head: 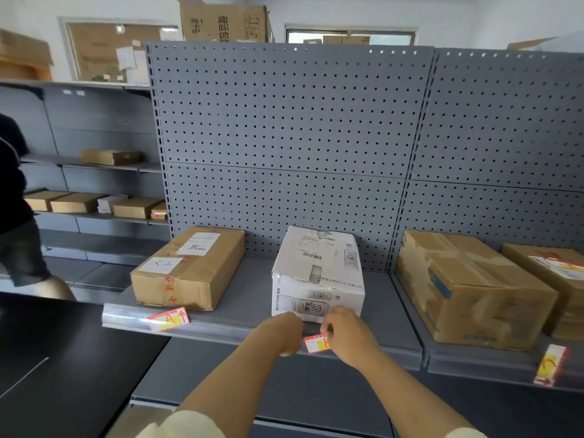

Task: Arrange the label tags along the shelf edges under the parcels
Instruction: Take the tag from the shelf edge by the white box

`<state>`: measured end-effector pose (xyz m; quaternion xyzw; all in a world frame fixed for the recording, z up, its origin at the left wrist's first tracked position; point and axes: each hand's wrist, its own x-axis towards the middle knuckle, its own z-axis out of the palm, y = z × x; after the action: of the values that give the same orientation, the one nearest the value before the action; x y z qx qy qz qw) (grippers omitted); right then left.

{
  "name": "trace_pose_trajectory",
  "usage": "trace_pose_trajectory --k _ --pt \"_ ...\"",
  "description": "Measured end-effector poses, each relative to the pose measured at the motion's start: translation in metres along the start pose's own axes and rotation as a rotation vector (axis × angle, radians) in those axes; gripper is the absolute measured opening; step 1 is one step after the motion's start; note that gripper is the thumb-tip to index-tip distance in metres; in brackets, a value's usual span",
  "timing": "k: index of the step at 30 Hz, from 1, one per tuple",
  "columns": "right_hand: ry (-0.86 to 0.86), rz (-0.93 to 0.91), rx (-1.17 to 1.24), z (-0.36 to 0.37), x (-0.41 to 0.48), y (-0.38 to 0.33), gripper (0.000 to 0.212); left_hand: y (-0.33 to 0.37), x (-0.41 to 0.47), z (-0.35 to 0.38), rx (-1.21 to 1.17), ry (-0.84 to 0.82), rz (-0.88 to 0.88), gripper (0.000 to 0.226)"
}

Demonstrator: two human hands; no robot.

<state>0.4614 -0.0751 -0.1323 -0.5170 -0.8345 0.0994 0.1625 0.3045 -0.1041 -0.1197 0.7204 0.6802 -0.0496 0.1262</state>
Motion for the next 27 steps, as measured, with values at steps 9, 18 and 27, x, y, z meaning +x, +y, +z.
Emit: trace_pose_trajectory --k 9,18,27 --pt "-0.024 0.005 -0.048 -0.012 -0.004 0.006 0.028 -0.002 -0.009 -0.010 0.071 -0.004 0.025 0.040" --pt "-0.026 0.020 -0.173 -0.036 -0.012 0.006 0.031 0.025 -0.008 -0.041 0.084 0.103 0.129 0.035" --pt "0.001 0.133 -0.161 -0.081 -0.043 0.034 0.033 0.077 0.005 -0.057 0.085 0.172 0.285 0.040"
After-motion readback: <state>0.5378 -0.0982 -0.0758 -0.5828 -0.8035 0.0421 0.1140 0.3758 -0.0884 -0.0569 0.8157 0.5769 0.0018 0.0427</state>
